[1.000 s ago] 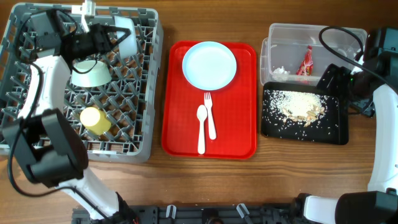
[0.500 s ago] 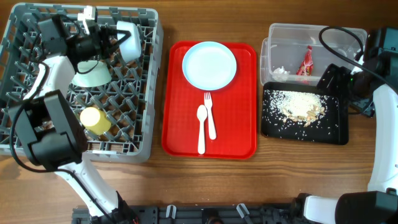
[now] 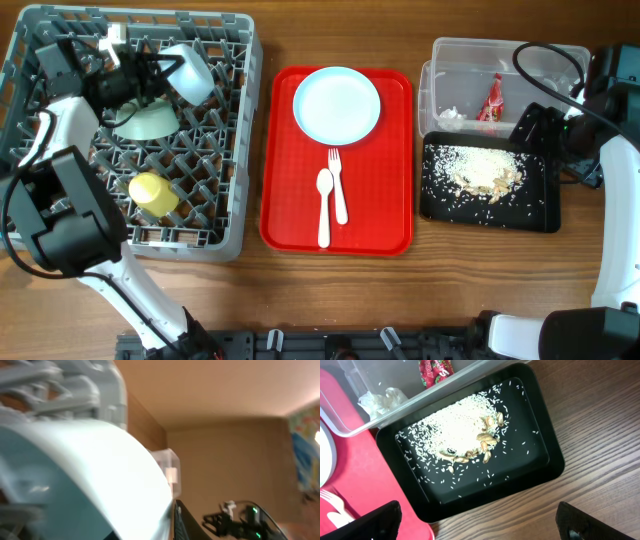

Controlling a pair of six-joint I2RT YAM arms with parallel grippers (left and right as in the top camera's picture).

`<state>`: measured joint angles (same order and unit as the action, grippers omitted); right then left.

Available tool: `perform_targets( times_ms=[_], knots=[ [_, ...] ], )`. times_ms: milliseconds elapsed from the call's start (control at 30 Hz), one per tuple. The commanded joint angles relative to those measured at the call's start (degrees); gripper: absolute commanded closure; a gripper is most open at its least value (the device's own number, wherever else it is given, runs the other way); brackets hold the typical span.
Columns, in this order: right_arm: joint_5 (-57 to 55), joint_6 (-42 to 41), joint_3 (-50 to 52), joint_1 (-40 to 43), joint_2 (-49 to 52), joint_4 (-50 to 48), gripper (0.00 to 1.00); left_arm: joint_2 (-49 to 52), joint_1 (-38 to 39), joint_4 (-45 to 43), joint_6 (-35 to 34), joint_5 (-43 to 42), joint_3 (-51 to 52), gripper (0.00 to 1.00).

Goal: Sort waste into correct bins and load items into the dishwasher rack
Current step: 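Carry the blue bowl into the dish rack and release it, then reach the left gripper down to the white spoon and grasp it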

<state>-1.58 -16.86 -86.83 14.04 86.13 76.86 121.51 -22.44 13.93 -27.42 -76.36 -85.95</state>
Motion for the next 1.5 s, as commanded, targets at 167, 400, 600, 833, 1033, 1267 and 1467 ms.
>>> perform_targets(
  times_ms=[167, 400, 600, 833, 1033, 1267, 1467],
  knots=[
    [0.1, 0.3, -0.8, 0.1, -1.2, -0.2, 0.0, 1.1, -3.1, 0.3, 0.2, 3.8, 0.0, 0.28],
    [0.1, 0.4, -0.8, 0.1, -1.2, -0.2, 0.0, -1.5, -3.5, 0.2, 0.2, 2.5, 0.0, 0.02],
    [0.1, 0.4, -0.8, 0.1, -1.2, -0.2, 0.0, -9.3, -3.5, 0.8, 0.2, 8.4, 0.0, 0.0],
    [0.2, 0.4, -0.8, 0.1, -1.2, -0.2, 0.0, -19.8, -0.4, 12.2, 5.4, 24.0, 0.0, 0.0],
    [0.6, 0.4, -0.8, 0.1, -1.2, -0.2, 0.0, -27.4, 9.2, 26.3, 8.0, 40.3, 0.0, 0.0],
    [0.6, 0.4, -0.8, 0.1, -1.2, -0.1, 0.0, -28.5, 27.0, 39.0, 7.7, 50.8, 0.0, 0.0],
    [0.6, 0.4, -0.8, 0.1, -1.2, -0.3, 0.0, -26.6, 42.1, 43.1, 5.7, 63.6, 0.9, 0.0]
  ],
)
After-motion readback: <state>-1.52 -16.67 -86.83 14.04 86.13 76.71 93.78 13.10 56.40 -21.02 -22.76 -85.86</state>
